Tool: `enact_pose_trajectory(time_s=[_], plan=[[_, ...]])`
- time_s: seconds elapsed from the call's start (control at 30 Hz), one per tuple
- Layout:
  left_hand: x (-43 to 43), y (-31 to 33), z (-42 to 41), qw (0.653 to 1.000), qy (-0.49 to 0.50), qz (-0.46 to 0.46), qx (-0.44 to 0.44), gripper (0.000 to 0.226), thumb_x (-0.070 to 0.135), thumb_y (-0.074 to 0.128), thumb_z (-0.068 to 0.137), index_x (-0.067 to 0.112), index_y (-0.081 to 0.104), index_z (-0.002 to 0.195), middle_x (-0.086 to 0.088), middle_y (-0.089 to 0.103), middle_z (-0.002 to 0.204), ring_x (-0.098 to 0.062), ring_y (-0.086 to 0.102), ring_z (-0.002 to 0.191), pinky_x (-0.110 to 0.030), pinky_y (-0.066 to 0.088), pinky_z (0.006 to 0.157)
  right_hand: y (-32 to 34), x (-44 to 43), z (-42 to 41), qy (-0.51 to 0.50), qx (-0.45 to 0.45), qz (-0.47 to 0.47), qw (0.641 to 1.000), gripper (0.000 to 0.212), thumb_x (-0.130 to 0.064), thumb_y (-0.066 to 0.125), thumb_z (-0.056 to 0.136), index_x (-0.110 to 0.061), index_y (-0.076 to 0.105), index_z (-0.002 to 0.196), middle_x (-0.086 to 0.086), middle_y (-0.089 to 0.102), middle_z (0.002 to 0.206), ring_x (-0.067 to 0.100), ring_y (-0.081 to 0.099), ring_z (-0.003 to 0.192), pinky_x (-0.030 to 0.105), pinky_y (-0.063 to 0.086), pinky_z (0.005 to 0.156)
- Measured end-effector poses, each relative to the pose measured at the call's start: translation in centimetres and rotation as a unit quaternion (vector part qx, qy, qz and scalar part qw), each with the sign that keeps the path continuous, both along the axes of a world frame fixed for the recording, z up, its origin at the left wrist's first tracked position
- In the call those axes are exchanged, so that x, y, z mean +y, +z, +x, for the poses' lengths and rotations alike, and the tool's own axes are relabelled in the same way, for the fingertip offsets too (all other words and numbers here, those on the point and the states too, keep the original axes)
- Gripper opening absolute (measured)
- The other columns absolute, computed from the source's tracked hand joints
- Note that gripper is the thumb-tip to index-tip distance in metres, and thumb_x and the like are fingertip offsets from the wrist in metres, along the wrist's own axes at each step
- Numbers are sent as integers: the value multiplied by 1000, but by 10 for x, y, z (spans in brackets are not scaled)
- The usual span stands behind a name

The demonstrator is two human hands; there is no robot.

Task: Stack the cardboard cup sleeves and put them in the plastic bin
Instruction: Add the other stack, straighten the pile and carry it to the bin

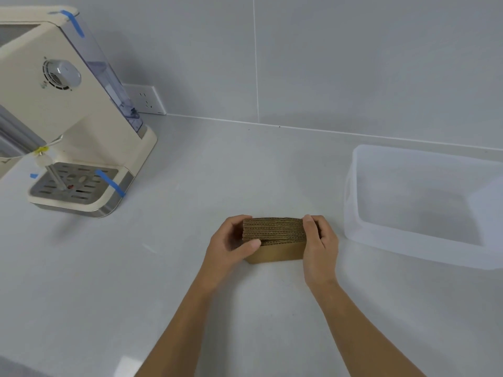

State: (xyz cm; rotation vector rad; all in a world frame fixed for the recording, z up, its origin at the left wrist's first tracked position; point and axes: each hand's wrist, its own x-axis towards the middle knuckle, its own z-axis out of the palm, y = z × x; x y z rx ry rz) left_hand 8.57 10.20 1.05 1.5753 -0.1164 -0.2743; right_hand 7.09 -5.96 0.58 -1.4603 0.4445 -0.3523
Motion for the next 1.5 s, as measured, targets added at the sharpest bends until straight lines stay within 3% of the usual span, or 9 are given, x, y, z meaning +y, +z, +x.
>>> enact_pose_trajectory(time_s=[0.2,0.3,0.67,0.8,0.87,0.97,1.07,1.23,1.5], plan=[[19,-2,2,996,-66,61,-8,64,18,79,60,23,55,119,2,63,122,-15,57,116,-33,44,102,2,-1,-1,3,4,-9,1000,31,-15,46,94,-15,48,63,-7,42,62,-1,38,54,8,34,55],[18,-3,0,996,-55,74,-12,55,10,75,65,29,56,113,8,65,115,-12,59,112,-32,45,100,2,-1,-2,10,9,-13,1000,31,-15,46,94,-17,49,64,-6,43,63,-1,39,56,9,34,56],[16,-4,0,994,-42,94,-21,46,12,70,69,31,56,109,4,64,113,-14,59,108,-36,45,100,8,-6,-4,52,49,-24,997,25,-27,46,95,-18,54,73,-8,49,70,-8,45,58,3,36,58],[17,-5,0,994,-42,97,-24,45,11,70,71,30,56,109,3,64,113,-14,59,107,-36,45,99,10,-13,-8,119,52,-8,992,15,-37,59,86,-22,59,90,-11,57,85,-14,52,70,14,42,72],[17,-5,0,994,-43,95,-26,45,9,70,72,30,56,109,2,64,113,-14,58,107,-36,45,99,12,-19,-10,163,64,-9,984,32,-40,64,73,-26,56,102,-11,59,93,-11,55,79,15,43,73],[16,-6,1,994,-40,93,-28,44,10,71,71,29,57,108,1,64,113,-15,59,107,-38,45,99,14,-30,-13,214,91,-6,972,58,-30,72,62,-28,49,115,-10,58,98,0,57,87,17,46,74],[16,-8,1,995,-36,92,-27,44,8,71,72,27,57,109,-1,64,113,-16,59,107,-40,45,100,14,-41,-15,255,108,-20,961,69,-19,79,58,-34,45,116,-7,57,108,7,58,98,22,48,80],[16,-8,1,995,-37,92,-22,45,3,72,73,22,57,112,-3,64,115,-16,59,108,-41,45,101,13,-54,-18,291,95,-14,952,65,12,69,70,-32,47,112,-4,56,118,15,57,107,29,50,85],[14,-3,1,997,-23,74,-2,45,12,72,67,27,59,107,-2,65,113,-21,60,107,-51,47,97,8,-60,-19,243,78,26,967,51,18,62,73,-22,57,105,0,65,108,12,63,95,23,53,79]])
